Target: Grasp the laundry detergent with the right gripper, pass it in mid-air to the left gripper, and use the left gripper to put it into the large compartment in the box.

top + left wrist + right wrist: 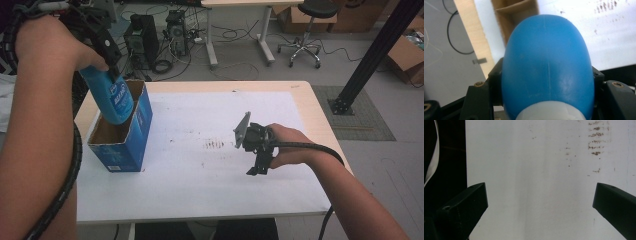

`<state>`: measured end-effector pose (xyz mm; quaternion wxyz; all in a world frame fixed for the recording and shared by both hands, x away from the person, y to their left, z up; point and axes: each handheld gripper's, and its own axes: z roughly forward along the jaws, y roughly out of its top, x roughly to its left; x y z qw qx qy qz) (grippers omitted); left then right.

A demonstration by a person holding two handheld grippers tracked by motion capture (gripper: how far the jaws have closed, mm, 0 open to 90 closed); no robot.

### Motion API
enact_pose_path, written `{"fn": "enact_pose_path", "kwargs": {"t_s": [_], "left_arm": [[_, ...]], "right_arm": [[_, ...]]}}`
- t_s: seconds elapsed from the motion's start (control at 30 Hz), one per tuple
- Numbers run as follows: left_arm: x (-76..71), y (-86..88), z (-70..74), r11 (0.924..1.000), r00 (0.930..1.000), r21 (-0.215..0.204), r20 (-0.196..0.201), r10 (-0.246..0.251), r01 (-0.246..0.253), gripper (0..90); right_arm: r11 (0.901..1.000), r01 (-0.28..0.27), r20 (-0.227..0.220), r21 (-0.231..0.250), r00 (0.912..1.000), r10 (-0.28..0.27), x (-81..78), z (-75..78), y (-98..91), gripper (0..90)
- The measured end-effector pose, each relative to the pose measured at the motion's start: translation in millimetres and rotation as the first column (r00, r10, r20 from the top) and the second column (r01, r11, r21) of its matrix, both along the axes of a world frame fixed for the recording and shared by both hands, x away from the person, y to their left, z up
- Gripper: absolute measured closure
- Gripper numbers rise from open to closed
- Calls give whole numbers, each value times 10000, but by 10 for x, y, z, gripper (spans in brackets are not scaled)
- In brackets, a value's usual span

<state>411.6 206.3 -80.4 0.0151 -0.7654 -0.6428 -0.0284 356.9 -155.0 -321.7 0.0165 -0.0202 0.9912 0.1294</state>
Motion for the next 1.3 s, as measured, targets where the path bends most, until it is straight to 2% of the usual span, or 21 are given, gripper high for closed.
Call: {"fn": "enact_pose_path", "kwargs": {"t_s": [0.13,0.2,0.27,0.4,0.43,0.5,0.53,0.57,0.6,0.67,0.77,0.8,0.83,0.87,0.9,1.3], "left_arm": [[47,130,-97,9992,9992,-9,-101,389,-389,387],[56,146,-121,9991,9990,9,-126,433,-433,387],[93,197,-232,9985,9983,7,-204,548,-548,387],[121,226,-331,9985,9981,-25,-301,538,-539,386],[141,241,-429,9986,9981,-80,-347,511,-514,386],[160,251,-520,9986,9977,-122,-446,509,-515,386],[160,251,-520,9986,9977,-122,-446,509,-515,386],[179,261,-610,9991,9977,-117,-540,409,-416,386],[179,261,-610,9991,9977,-117,-540,409,-416,386],[204,281,-750,9985,9965,-244,-691,469,-487,386],[221,304,-877,9980,9962,-347,-702,510,-535,386],[221,304,-877,9980,9962,-347,-702,510,-535,386],[239,325,-972,9980,9959,-364,-770,485,-514,386],[239,325,-972,9980,9959,-364,-770,485,-514,386],[250,339,-1054,9976,9950,-378,-836,549,-582,386],[290,401,-1500,9964,9928,-145,-872,821,-836,386]], "right_arm": [[10000,98,32,-3,9999,-98,8,15,-20,0],[9999,119,47,36,9999,-119,9,25,-28,0],[9999,136,60,54,9999,-136,6,36,-32,0],[9998,173,67,60,9998,-174,6,46,-39,0],[9998,175,56,79,9998,-176,6,46,-41,0],[9998,180,50,88,9998,-181,4,43,-40,0],[9998,172,67,77,9998,-172,4,45,-39,0],[9998,175,49,93,9998,-176,2,43,-39,0],[9998,175,49,93,9998,-176,2,43,-39,0],[9998,173,62,109,9998,-173,0,41,-41,0],[9998,195,39,98,9998,-195,-1,28,-41,0],[9998,169,19,87,9999,-169,-1,23,-40,0],[9999,159,17,47,9999,-159,-3,17,-36,0],[9999,157,3,19,9999,-157,-4,12,-33,0],[9999,156,-7,13,9999,-156,-4,8,-30,0],[9999,163,-39,9,9999,-163,6,-19,-5,0]]}}
